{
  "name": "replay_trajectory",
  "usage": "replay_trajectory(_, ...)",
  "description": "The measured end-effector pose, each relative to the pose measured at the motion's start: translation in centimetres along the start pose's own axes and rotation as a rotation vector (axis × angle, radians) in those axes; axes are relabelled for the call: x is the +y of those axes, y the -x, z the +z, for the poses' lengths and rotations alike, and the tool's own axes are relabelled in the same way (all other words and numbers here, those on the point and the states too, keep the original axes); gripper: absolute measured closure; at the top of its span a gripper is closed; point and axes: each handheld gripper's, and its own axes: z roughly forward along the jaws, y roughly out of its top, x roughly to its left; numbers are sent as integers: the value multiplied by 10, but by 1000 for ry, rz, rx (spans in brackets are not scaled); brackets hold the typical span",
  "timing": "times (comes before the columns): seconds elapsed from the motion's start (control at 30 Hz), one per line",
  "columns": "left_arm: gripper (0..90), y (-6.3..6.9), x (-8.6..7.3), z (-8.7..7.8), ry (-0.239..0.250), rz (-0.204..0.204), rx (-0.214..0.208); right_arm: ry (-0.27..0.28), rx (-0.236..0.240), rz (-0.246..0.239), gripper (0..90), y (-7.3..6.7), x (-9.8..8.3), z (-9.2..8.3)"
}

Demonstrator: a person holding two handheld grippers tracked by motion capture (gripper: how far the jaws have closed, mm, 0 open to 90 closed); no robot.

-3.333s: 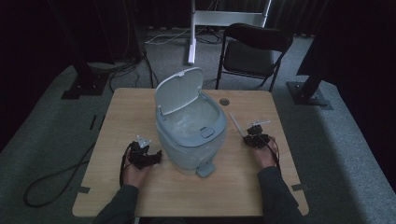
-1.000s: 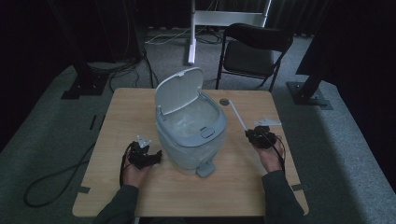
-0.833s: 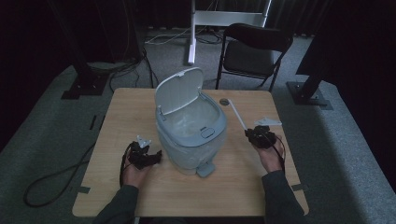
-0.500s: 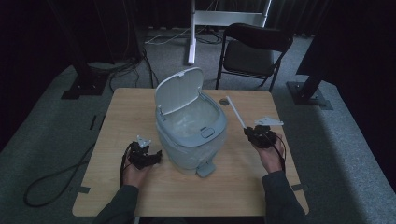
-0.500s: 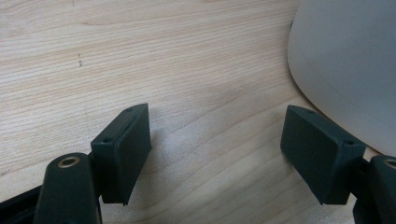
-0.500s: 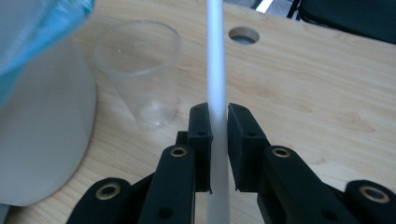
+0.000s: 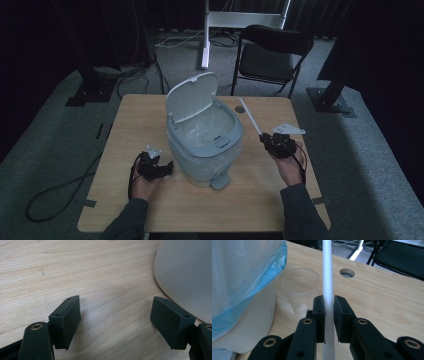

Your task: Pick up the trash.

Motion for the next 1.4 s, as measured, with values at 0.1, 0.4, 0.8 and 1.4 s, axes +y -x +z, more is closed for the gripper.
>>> replay_trajectory(0.1, 243, 0, 0, 0, 0, 0, 0, 12, 2, -5, 798, -1, 3, -4)
replay_trajectory(0.4, 243, 0, 0, 0, 0, 0, 0, 54, 26, -22, 797, -8, 9, -14)
replay_trajectory(0.8, 243, 0, 0, 0, 0, 0, 0, 92, 58, -33, 797, -13, 14, -24)
replay_trajectory(1.4, 243, 0, 0, 0, 0, 0, 0, 129, 103, -58, 796, -22, 20, -35)
